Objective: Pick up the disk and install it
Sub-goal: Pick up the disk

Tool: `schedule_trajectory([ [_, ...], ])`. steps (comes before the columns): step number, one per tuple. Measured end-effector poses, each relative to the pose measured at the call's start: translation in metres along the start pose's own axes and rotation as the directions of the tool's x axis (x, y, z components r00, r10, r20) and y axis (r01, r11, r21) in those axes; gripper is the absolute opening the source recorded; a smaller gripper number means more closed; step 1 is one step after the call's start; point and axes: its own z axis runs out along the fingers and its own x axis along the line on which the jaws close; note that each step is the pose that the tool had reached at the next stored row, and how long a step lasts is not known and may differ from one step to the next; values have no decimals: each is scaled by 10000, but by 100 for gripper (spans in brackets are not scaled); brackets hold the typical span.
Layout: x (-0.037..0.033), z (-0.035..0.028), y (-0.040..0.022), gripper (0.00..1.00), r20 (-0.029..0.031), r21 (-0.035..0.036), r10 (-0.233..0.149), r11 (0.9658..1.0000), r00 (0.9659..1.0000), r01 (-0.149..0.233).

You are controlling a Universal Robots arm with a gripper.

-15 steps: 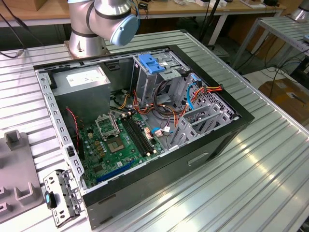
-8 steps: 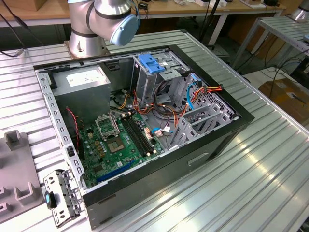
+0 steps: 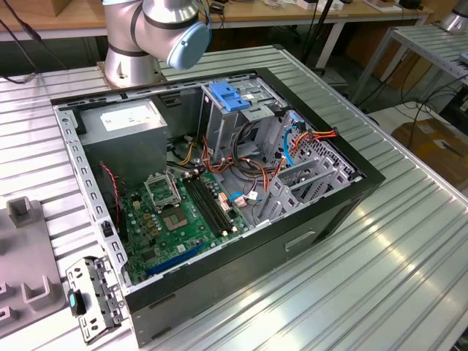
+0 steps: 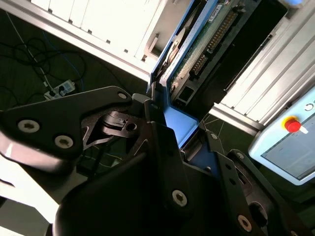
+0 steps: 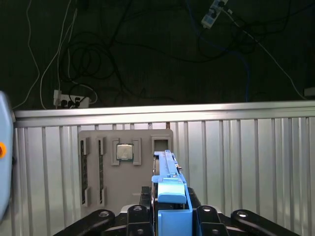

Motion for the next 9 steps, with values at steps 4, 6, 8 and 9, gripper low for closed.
schedule_trajectory([
  [4, 0, -55, 0, 37, 0, -1, 0, 10000, 10000, 0],
  [6, 1, -87, 0, 37, -1, 0, 0, 10000, 10000, 0],
  [8, 1, -113, 0, 37, -1, -1, 0, 10000, 10000, 0],
  [9, 1, -124, 0, 37, 0, 0, 0, 10000, 10000, 0],
])
